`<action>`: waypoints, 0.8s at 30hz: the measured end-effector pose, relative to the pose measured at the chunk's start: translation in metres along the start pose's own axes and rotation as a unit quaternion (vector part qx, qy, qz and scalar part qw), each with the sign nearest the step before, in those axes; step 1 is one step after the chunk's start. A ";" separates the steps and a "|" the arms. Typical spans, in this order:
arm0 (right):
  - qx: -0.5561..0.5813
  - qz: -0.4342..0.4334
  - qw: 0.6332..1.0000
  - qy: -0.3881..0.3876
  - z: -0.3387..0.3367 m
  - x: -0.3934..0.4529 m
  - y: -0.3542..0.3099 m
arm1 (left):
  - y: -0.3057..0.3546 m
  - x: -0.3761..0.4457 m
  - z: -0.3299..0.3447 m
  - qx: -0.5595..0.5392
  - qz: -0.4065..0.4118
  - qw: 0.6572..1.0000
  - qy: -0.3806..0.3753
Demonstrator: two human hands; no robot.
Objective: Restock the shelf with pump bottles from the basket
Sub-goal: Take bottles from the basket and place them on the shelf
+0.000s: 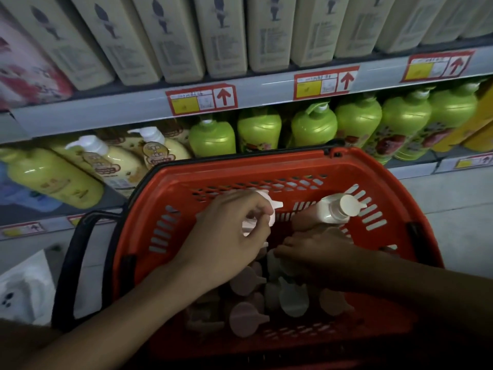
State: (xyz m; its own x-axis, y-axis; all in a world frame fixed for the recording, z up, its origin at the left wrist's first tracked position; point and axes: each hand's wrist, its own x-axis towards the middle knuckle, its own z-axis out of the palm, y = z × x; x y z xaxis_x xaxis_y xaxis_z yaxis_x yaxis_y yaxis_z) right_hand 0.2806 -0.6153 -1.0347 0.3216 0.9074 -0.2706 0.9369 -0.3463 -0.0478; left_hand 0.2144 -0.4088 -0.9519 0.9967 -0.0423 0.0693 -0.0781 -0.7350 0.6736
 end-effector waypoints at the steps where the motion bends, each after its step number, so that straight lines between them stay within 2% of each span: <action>1: 0.005 -0.006 1.000 -0.009 -0.001 0.003 -0.001 | 0.000 0.000 0.000 -0.001 0.004 1.000 0.003; 3: 0.051 0.010 0.998 -0.031 -0.011 0.007 0.000 | 0.000 0.000 -0.001 -0.002 0.015 1.000 0.014; 6: 0.145 0.089 0.985 -0.038 -0.029 0.007 0.006 | -0.001 -0.001 -0.002 0.027 0.029 0.999 0.028; 11: 0.083 0.141 0.986 0.019 -0.067 0.006 0.006 | 0.000 0.002 -0.003 0.084 0.054 0.995 0.017; 14: 0.036 0.172 0.979 0.102 -0.099 0.000 0.005 | 0.002 0.006 -0.003 0.092 0.055 0.994 0.016; 18: 0.062 0.300 0.919 0.248 -0.152 -0.008 0.000 | 0.005 0.007 -0.004 0.056 0.046 0.997 -0.012; 22: 0.135 0.333 0.883 0.303 -0.189 -0.012 -0.006 | 0.019 0.007 -0.001 0.000 0.020 0.999 -0.045; 24: 0.136 0.346 0.875 0.311 -0.197 -0.010 -0.012 | 0.031 0.007 0.009 -0.086 -0.007 0.995 -0.040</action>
State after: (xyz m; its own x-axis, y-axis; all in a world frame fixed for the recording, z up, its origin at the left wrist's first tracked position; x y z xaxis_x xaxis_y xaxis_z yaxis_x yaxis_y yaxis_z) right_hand 0.2931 -0.5734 -0.8419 0.8904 0.3833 0.2455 0.4485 -0.8309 -0.3292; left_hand 0.2195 -0.4376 -0.9372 0.9958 -0.0919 0.0055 -0.0606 -0.6090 0.7909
